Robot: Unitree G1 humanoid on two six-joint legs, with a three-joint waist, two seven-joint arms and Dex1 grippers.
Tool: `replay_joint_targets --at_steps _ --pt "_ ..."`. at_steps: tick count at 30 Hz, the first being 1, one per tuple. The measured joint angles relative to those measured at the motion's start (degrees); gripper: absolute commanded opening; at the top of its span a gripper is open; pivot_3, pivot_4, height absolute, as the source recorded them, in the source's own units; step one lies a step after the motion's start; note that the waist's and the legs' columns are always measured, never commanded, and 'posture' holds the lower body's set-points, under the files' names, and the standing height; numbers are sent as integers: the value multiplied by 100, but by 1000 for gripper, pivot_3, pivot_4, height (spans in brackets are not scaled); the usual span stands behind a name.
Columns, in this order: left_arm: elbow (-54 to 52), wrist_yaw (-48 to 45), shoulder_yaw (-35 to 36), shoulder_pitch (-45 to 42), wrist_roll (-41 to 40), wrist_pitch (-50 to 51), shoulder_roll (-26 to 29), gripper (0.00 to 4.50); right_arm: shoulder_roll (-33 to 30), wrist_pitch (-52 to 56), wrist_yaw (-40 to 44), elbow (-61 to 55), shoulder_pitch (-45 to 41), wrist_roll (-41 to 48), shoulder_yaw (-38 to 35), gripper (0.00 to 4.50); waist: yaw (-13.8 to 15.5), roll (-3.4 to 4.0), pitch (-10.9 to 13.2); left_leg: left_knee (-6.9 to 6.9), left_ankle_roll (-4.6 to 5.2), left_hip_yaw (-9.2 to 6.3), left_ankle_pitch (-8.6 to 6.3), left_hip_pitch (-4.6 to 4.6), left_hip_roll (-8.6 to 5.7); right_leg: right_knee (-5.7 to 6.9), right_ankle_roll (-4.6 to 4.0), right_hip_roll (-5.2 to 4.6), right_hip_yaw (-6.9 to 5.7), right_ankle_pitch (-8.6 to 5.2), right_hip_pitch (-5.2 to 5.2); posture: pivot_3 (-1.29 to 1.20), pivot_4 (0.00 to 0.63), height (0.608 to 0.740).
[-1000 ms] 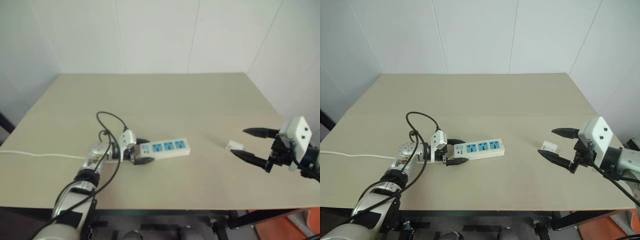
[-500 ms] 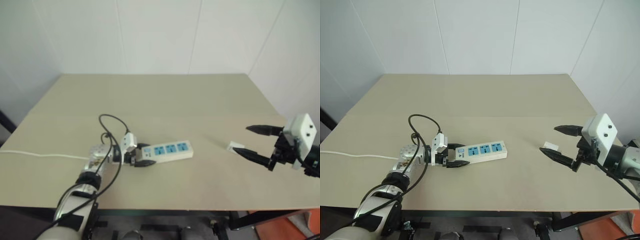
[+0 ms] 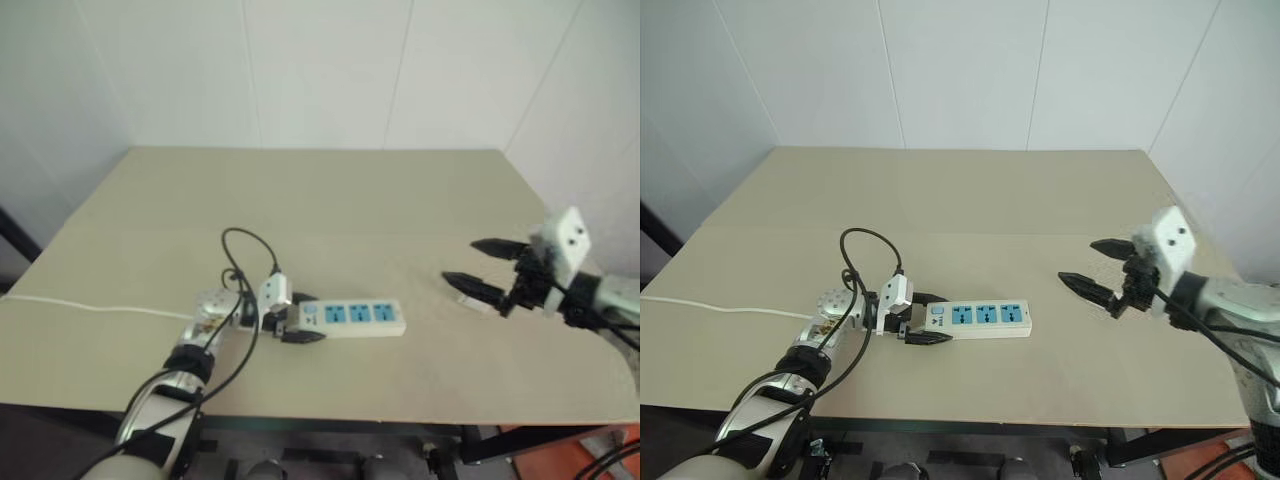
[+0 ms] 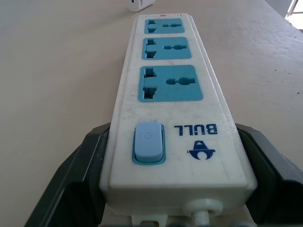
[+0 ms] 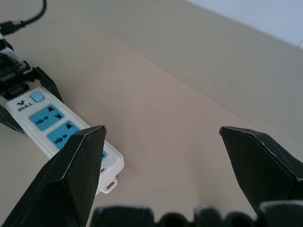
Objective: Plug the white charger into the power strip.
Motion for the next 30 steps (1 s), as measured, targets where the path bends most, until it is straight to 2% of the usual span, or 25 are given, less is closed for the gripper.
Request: replay_joint_targets --at_steps 3,8,12,16,22,30 --pt "-1 47 -8 -7 2 8 -33 3308 -335 812 -75 377 -823 26 327 4500 25 10 -6 9 15 -4 -8 -6 1 -3 0 0 -7 0 2 0 150 740" --pt "13 35 -21 -17 2 34 -38 3308 -802 1378 492 1315 -2445 -599 1987 4500 5 15 -9 15 23 -5 -13 -10 1 -7 1 0 -12 -1 0 0 150 740" --pt "-3 27 -21 -21 -9 59 -70 3308 -845 952 1395 2037 -3146 -1437 3335 4500 15 17 -10 21 23 -4 -14 -24 -1 -8 3 -4 -15 -1 -10 0 150 740" --pt "-88 -16 -22 -3 -13 175 -76 3308 -777 139 2281 2964 -3653 -2364 4260 4500 15 18 -10 22 23 -5 -13 -33 0 -10 4 -4 -23 -2 -17 0 150 740" --pt "-151 -18 -19 16 -13 262 -57 3308 -421 -1029 3309 4210 -4054 -3418 4932 4500 -2 19 -11 23 23 -4 -13 -34 1 -7 4 -5 -26 -1 -19 0 150 740" --pt "-249 -17 -21 56 -12 308 -32 3308 295 -2034 3603 5750 -4499 -4370 4960 4500 -2 20 -12 22 23 -5 -13 -35 1 -7 3 -5 -27 -1 -21 0 150 740"
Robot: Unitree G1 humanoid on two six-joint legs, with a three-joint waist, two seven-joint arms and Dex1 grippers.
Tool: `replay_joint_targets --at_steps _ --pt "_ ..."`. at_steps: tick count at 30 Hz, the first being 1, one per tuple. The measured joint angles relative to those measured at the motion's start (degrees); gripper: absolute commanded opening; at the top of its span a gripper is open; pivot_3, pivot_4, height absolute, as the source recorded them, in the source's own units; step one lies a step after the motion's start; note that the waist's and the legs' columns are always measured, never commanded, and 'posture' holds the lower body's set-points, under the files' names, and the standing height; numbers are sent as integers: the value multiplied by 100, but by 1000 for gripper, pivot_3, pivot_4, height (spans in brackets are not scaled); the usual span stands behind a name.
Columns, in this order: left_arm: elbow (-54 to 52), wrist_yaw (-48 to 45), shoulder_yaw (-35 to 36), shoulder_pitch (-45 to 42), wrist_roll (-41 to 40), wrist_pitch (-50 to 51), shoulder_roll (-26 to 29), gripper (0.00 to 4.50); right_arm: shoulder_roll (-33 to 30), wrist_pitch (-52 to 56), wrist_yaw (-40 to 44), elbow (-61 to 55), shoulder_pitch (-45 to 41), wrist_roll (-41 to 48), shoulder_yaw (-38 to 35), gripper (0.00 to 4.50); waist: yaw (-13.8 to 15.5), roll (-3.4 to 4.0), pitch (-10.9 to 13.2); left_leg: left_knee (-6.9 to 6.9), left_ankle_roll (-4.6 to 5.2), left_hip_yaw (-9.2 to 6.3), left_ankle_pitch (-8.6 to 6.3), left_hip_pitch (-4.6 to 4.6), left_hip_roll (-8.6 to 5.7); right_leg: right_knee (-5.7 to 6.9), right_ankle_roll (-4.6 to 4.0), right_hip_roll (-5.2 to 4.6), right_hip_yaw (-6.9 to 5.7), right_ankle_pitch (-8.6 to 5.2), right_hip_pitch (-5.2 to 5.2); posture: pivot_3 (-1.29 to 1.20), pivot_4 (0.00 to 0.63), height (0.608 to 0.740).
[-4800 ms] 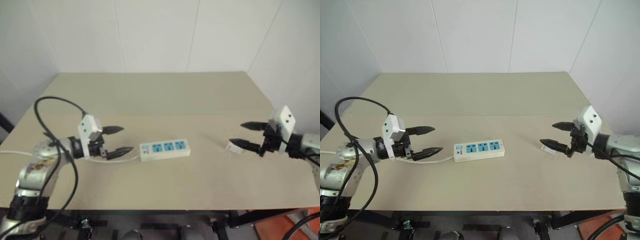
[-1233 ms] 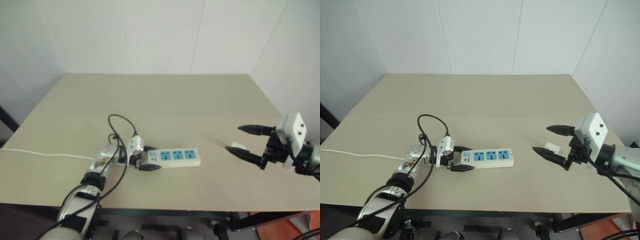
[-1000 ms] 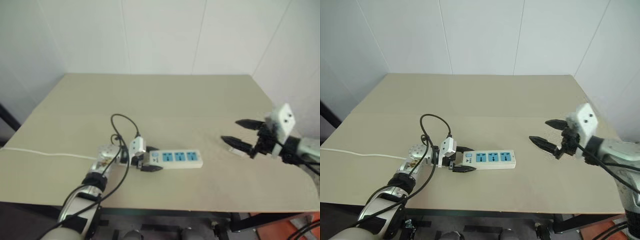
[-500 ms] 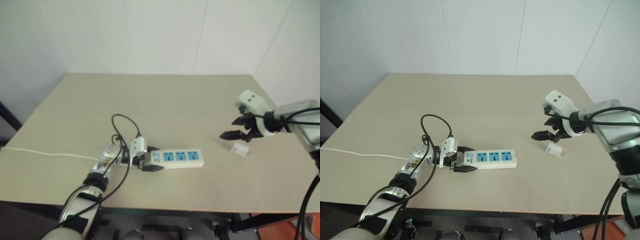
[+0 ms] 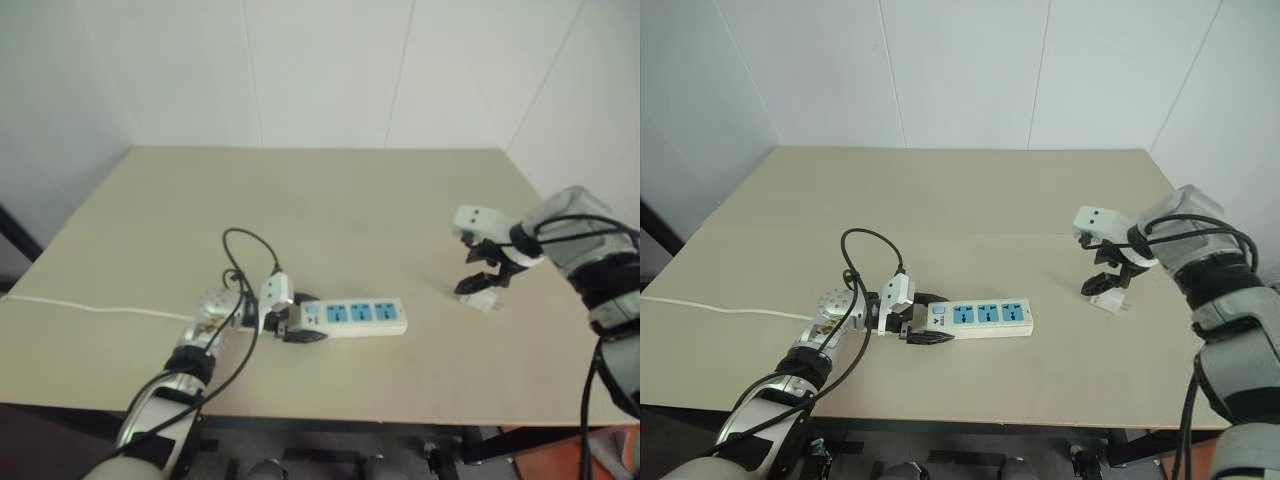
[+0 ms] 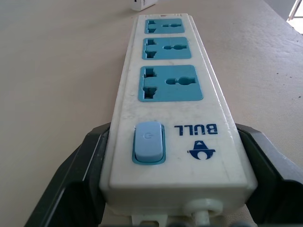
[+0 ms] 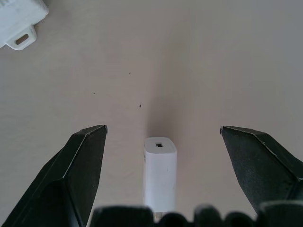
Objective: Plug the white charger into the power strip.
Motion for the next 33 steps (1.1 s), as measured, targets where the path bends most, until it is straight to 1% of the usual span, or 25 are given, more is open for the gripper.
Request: replay_joint_targets --at_steps 7,14,23,33 --pt "-200 1 0 97 -4 129 29 3308 376 -706 -105 1265 -110 -674 -6 4500 -19 1 -1 0 0 0 0 0 0 4 -1 0 0 0 -3 0 150 740" --pt "-444 16 0 246 -60 239 85 3308 798 -969 -316 2111 -337 -1084 -76 4500 -65 3 -2 0 0 0 0 3 0 6 -1 1 0 0 -2 0 150 740" --pt "-695 25 -5 380 -91 401 209 3308 1056 -1098 -486 2809 -498 -1344 -271 4500 -158 4 -2 -2 0 -2 0 6 1 8 -2 1 0 0 -1 0 150 740" --pt "-853 24 -3 448 -102 603 222 3308 1251 -1080 -370 2938 -534 -1411 -481 4500 -178 6 -3 -2 0 -3 0 8 1 11 -2 1 0 0 1 0 150 740"
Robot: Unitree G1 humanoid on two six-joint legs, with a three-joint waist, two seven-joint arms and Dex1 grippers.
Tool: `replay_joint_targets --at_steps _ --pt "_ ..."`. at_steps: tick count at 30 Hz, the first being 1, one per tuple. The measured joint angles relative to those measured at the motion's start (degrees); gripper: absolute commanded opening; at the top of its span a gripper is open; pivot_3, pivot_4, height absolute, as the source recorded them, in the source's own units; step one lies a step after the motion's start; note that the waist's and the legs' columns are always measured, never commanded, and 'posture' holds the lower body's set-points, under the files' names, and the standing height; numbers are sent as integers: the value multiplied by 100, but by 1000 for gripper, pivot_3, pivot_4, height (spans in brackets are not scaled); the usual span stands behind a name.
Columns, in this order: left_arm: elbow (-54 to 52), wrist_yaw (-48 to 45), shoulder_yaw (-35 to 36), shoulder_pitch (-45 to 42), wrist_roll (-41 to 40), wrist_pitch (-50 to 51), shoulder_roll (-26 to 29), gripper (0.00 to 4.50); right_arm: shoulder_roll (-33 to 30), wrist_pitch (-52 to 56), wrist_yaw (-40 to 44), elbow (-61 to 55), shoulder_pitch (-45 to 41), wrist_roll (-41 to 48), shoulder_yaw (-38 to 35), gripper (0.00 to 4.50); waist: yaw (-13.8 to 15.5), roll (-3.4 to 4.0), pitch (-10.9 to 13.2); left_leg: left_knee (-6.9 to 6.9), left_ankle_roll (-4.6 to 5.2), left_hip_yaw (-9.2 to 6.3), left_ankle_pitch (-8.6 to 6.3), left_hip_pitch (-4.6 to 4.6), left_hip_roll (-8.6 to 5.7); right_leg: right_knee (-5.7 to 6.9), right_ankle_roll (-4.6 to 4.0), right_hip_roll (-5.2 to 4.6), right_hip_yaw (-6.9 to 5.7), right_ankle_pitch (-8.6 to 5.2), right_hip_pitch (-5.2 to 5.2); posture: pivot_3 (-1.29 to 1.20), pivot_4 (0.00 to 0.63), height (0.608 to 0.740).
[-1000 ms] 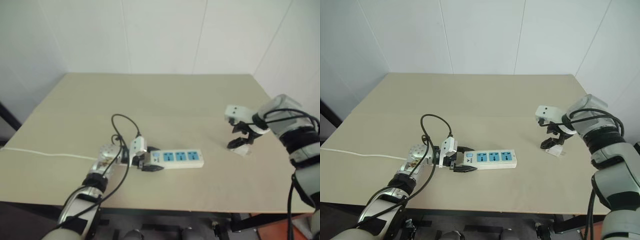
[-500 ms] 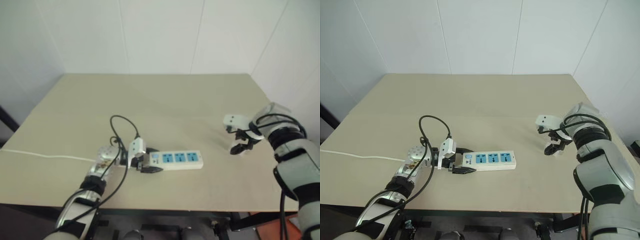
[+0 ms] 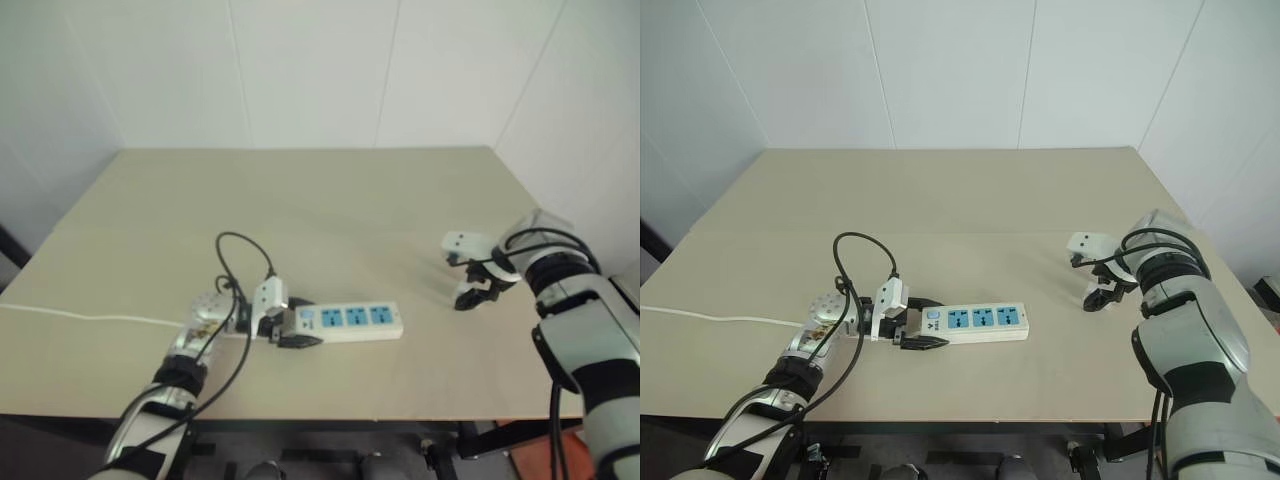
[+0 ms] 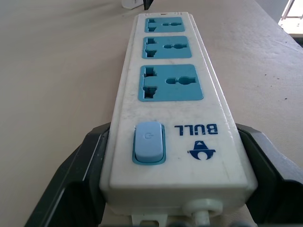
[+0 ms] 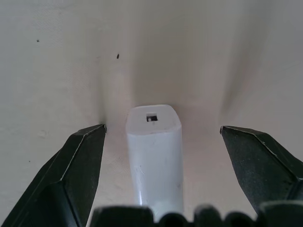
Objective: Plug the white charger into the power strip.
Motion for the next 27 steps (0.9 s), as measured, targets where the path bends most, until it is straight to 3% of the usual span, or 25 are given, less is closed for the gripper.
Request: replay_joint_targets --at_steps 9,12,20,27 --pt "-37 5 -1 20 -5 4 14 3308 131 62 28 122 -92 -93 -99 4500 -4 0 0 0 0 0 0 -1 0 2 0 0 0 0 -2 0 150 740" --pt "-84 8 -3 39 -5 14 27 3308 173 72 43 122 -91 -108 -103 3966 -9 0 0 -1 0 0 0 0 0 3 0 0 0 0 -2 0 150 740" --pt "-207 29 -4 116 -7 35 57 3308 219 80 82 125 -91 -127 -104 1243 -15 1 0 0 0 -1 0 0 0 4 0 0 0 0 -2 0 150 740" --pt "-226 38 -1 132 -13 79 67 3308 232 74 120 114 -84 -140 -112 1162 -16 1 -1 -1 0 0 0 4 0 4 0 1 0 0 1 0 150 740"
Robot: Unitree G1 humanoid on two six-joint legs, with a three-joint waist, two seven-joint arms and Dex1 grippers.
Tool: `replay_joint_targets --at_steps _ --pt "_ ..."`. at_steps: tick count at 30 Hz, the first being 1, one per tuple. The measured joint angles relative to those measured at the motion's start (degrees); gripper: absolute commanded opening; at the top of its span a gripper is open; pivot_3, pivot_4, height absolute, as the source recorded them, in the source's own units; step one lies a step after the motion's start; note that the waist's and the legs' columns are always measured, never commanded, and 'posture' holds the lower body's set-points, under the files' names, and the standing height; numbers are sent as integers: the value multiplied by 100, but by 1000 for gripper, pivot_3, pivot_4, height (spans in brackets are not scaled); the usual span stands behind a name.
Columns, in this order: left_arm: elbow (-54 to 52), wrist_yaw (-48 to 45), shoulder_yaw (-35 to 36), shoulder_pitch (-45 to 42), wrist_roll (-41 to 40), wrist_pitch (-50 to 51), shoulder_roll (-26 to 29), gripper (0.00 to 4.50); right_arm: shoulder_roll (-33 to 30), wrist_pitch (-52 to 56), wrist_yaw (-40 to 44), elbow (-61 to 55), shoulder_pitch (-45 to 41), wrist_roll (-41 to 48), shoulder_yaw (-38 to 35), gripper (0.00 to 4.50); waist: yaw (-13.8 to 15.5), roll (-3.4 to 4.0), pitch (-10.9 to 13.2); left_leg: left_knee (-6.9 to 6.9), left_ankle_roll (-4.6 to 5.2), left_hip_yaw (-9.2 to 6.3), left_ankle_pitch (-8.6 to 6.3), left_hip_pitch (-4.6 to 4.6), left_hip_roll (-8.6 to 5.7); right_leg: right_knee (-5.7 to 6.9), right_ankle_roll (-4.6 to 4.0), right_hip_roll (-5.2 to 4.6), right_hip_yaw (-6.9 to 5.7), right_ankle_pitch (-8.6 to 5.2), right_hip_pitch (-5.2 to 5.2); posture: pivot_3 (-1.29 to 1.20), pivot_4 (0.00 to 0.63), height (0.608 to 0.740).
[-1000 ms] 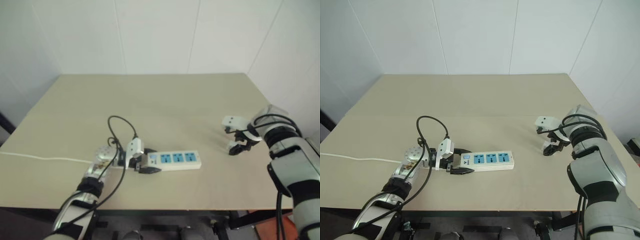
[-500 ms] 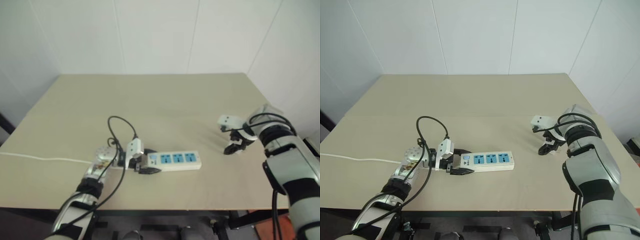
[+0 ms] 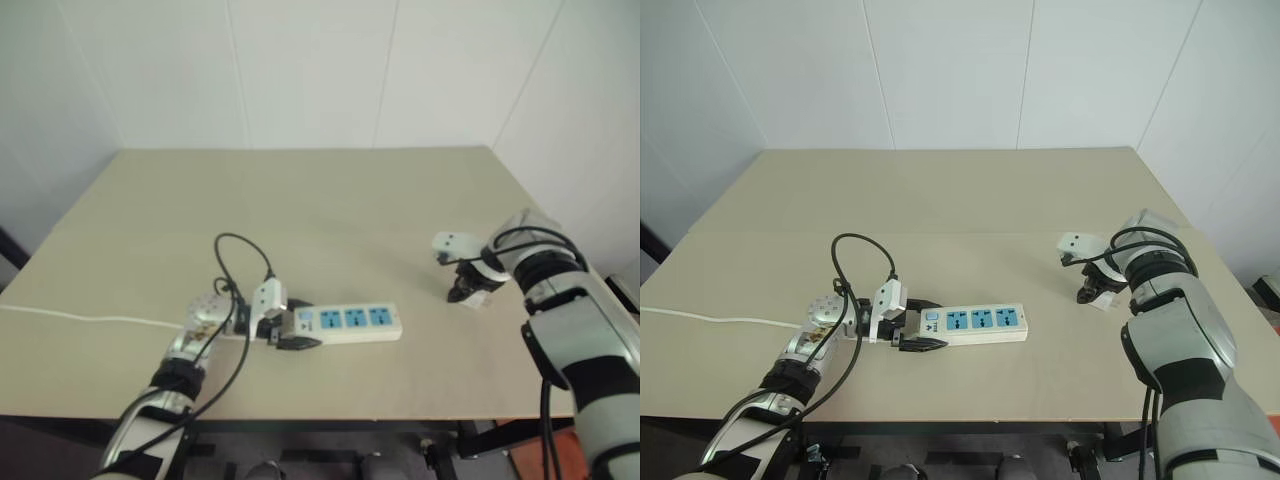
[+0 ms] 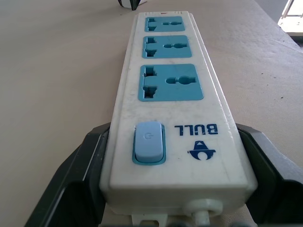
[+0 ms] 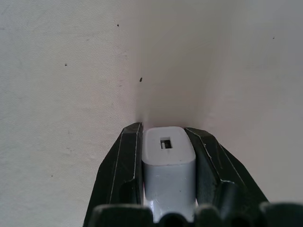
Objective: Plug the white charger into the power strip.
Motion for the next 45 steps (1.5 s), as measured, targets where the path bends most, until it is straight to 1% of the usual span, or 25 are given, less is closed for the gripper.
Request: replay_joint_targets --at_steps 4,7,9,11,15,19,21,24,26,28,32,38,45 --pt "-1 -3 6 -4 -33 14 51 3308 1 -13 -107 -20 12 58 -151 1162 -14 0 0 0 0 0 0 2 0 1 0 0 0 0 0 0 150 740" --pt "-27 -24 5 -4 -73 57 110 3308 6 32 -173 -211 11 309 -546 1162 -42 0 0 -2 0 -1 0 3 1 8 -1 0 1 0 -2 0 150 740" --pt "-52 -32 2 -2 -81 70 146 3308 19 136 -139 -504 4 602 -890 1162 -72 0 0 -2 0 -2 0 2 0 43 -1 0 1 0 -4 0 150 740" --pt "-65 -43 -3 -2 -81 73 183 3308 72 321 -87 -1016 21 1039 -1346 1162 -94 0 0 -3 0 -5 0 2 1 44 -1 1 0 0 -3 0 150 740" --pt "-78 -77 -40 -13 -82 66 197 3308 225 794 -249 -2742 544 2062 -2336 1162 -92 0 0 -4 0 -28 0 -3 1 43 -2 0 -23 -1 1 0 150 740" --pt "-72 -111 -69 -41 -86 70 221 3308 599 1361 -545 -4228 1442 2852 -2846 1162 -77 0 0 3 0 -46 0 -15 -1 45 -2 -4 -46 0 -2 0 150 740" --pt "-71 -143 -86 -54 -90 78 242 3308 883 1632 -886 -4942 1945 3204 -3060 1162 -73 0 0 3 0 -50 0 -17 -1 46 -3 -4 -51 0 -3 0 150 740" --pt "-51 -154 -120 -83 -97 88 252 3308 1219 1804 -1276 -5553 2356 3610 -3229 1162 -72 0 0 3 0 -52 0 -17 -2 47 -3 -4 -52 0 -3 0 150 740" --pt "-33 -165 -135 -98 -102 88 250 3308 1296 1751 -1338 -5781 2501 3803 -3253 1162 -72 0 0 3 0 -53 0 -17 -2 45 -4 -4 -55 0 -2 0 150 740" --pt "-30 -186 -137 -101 -109 91 255 3308 1439 1373 -1309 -6027 2788 3951 -3244 1162 -75 0 0 3 0 -57 0 -16 -1 43 -3 -3 -61 -1 1 0 150 740" --pt "-30 -193 -134 -101 -122 120 286 3308 1753 654 -1204 -6088 3263 4110 -3093 1162 -82 0 0 3 0 -57 0 -16 -2 43 -4 -3 -60 0 0 0 150 740" --pt "-51 -219 -135 -98 -134 162 313 3308 1937 -652 -933 -6187 3548 4103 -2760 1162 -104 0 0 3 0 -59 0 -13 -1 43 -4 -2 -63 -1 1 0 150 740" --pt "-126 -220 -151 -74 -134 197 337 3308 2032 -1293 -880 -5975 3647 4067 -2413 1162 -105 0 0 3 0 -60 0 -11 -1 44 -5 -2 -63 -1 2 0 150 740"
